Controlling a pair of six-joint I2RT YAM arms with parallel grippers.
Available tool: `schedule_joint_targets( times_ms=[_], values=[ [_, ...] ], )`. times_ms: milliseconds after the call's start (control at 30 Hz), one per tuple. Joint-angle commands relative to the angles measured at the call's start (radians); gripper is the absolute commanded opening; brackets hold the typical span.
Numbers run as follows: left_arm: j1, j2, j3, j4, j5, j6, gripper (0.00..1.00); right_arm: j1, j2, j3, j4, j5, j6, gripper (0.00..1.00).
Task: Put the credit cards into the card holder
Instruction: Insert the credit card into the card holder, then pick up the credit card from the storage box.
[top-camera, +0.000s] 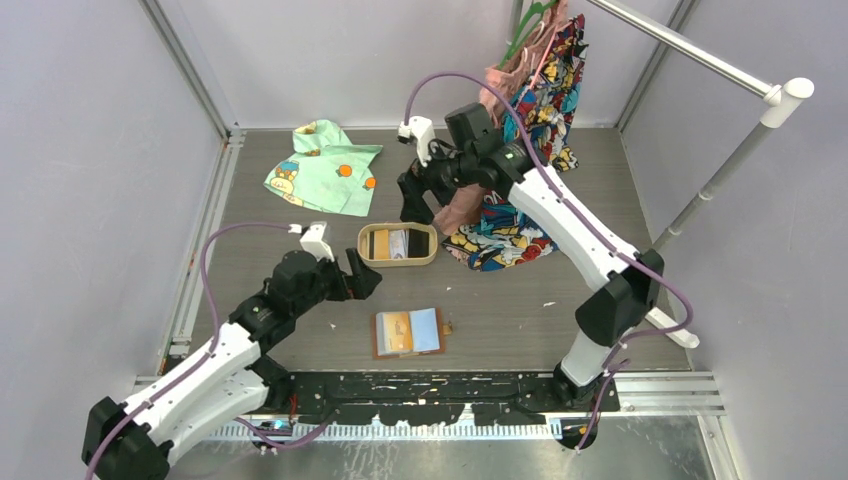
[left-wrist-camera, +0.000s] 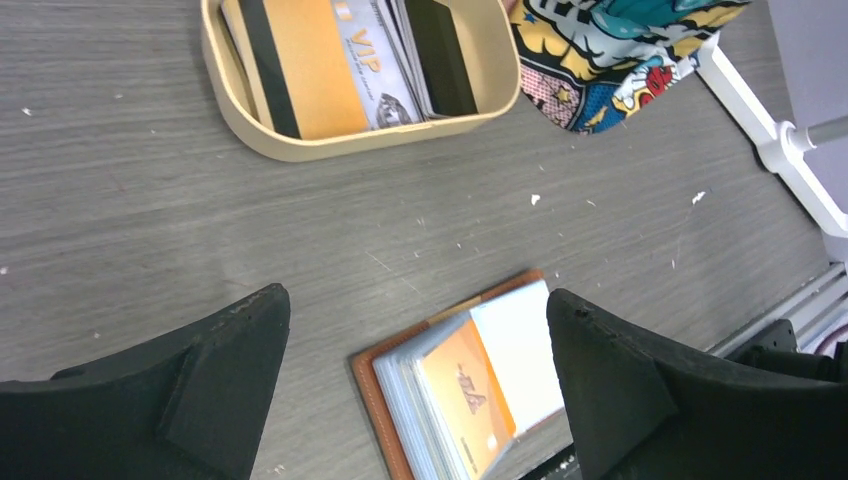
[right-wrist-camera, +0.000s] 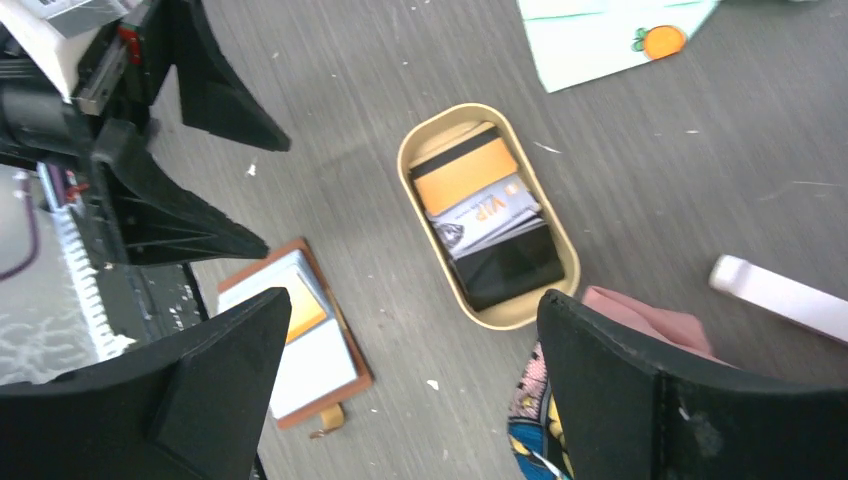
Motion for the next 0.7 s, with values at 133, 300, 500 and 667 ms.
schedule_joint_targets(
  times_ms=[133, 300, 500, 667],
  values=[
    [0.197, 0.11, 0.025, 0.182, 0.199, -0.008, 0.93, 0.009, 0.128, -0.081, 0.258, -0.107, 0.373, 0.82],
    [0.3, 0.22, 0.014, 0.315, 0.295, -0.078, 0.81, 0.012, 0.264, -0.057, 0.35, -0.094, 0.589, 0.61],
    [0.341, 0.372, 0.048, 0.369, 0.329, -0.096, 0.66, 0.027, 0.411, -0.005, 0.36, -0.033, 0.687, 0.46],
    [0.345, 0.454, 0.088, 0.34, 0.277, -0.067, 0.59, 0.043, 0.487, 0.04, 0.34, 0.034, 0.715, 0.45]
  ],
)
